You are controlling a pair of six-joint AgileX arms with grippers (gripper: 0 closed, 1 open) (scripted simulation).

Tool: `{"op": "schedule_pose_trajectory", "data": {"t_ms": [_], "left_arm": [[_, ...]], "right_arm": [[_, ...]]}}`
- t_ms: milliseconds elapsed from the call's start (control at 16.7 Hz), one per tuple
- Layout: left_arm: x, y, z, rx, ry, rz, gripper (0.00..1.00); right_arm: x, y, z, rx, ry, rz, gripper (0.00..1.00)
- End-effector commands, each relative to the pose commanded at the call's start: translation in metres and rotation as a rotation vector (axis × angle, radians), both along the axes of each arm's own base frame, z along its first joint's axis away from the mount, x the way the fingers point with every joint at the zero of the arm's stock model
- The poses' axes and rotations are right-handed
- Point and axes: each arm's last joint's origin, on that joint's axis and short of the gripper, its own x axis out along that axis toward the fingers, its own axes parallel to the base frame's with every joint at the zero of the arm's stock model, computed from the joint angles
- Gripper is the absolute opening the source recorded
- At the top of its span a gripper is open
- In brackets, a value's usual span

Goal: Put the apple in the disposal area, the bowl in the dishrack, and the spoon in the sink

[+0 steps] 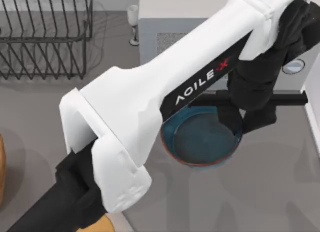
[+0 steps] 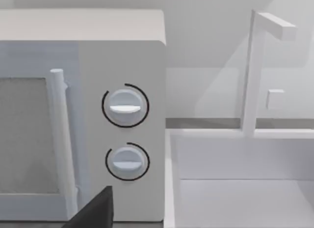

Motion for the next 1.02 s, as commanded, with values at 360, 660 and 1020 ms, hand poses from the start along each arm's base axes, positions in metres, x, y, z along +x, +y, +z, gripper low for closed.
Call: {"op": "schedule_pose_trajectory", "data": {"t_ms": [360, 660, 1020], "left_arm": [[0.001, 0.005, 0.009, -0.017, 0.000, -0.015, 0.00], [0.038, 0.067, 0.066, -0.177, -0.050, -0.002, 0.00], [0.058, 0.228, 0.158, -0.436, -0.411, 0.096, 0.00]], "right_arm": [[0.000, 0.000, 0.000, 0.000, 0.000, 0.000, 1.00], [0.000, 0.000, 0.000, 0.000, 0.000, 0.000, 1.00], [0.000, 0.000, 0.000, 0.000, 0.000, 0.000, 1.00]]}}
